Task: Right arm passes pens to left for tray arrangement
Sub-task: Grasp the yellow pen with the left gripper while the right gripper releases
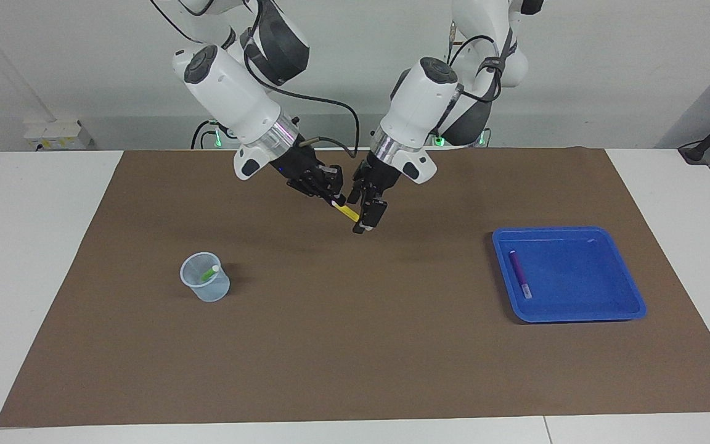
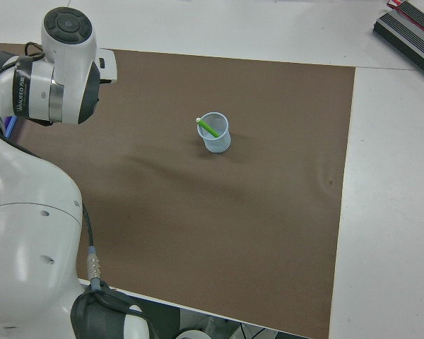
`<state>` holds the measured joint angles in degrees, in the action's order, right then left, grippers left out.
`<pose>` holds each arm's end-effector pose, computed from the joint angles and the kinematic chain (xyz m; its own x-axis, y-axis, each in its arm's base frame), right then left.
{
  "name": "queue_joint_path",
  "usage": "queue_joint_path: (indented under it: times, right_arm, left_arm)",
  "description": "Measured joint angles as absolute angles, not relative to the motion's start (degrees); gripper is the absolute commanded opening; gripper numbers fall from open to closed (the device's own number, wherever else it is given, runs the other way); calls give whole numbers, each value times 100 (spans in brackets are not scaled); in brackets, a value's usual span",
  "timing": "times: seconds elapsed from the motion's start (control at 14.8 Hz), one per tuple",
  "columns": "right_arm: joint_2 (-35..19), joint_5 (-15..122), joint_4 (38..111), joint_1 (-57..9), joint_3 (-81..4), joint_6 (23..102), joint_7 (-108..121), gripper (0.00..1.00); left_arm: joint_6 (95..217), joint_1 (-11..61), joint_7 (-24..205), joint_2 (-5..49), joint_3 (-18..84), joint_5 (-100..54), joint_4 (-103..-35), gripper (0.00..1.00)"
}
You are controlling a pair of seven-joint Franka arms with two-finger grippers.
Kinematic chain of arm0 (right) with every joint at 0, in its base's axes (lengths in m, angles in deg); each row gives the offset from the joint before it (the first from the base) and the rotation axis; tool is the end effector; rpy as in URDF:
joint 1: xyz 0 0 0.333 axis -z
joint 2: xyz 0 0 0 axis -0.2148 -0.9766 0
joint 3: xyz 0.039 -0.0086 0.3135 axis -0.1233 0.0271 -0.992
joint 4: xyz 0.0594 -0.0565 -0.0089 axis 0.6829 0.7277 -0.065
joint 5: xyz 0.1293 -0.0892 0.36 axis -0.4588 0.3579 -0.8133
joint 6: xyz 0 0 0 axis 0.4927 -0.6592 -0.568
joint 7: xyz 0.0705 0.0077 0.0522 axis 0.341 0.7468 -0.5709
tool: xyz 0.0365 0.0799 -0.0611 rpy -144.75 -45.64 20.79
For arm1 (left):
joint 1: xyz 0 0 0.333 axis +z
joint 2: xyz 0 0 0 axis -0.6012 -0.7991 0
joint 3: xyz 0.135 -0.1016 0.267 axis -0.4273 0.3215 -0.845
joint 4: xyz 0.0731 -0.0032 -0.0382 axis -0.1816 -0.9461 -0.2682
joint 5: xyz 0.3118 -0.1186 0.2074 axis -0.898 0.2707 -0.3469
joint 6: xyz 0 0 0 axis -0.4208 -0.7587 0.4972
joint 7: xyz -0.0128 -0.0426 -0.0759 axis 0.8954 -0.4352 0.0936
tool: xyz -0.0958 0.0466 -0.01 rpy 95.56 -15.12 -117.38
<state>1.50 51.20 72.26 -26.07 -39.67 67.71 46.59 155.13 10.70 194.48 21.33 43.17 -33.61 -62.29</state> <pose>0.5660 0.2539 0.5321 0.9191 -0.3722 -0.1295 -0.3797 -0.7485 -0.5437 0.5077 -0.4059 0.4920 0.0508 0.9007 -0.4315 0.9794 0.0398 0.1982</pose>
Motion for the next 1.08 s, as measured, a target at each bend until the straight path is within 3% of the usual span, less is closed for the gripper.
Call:
queue_joint_path:
  times: [0.41,0.54,0.81,0.88,1.08]
  right_arm:
    - [150,5120,7230,-2608,-3967,6771,4659,0]
    - [150,5120,7230,-2608,-3967,6771,4659,0]
    - [150,5120,7231,-2609,-3967,6771,4659,0]
    - [150,5120,7231,-2609,-3967,6771,4659,0]
    - [152,5107,7236,-2620,-3965,6804,4659,0]
  left_arm:
    - [15617,1108,19515,2122,4238,-3361,-6303,81]
    - [15616,1125,19515,2122,4223,-3361,-6308,63]
    - [15616,1124,19515,2122,4228,-3361,-6308,5]
    - [15616,1124,19515,2122,4229,-3361,-6308,0]
    - [15619,1128,19547,2118,4222,-3349,-6310,0]
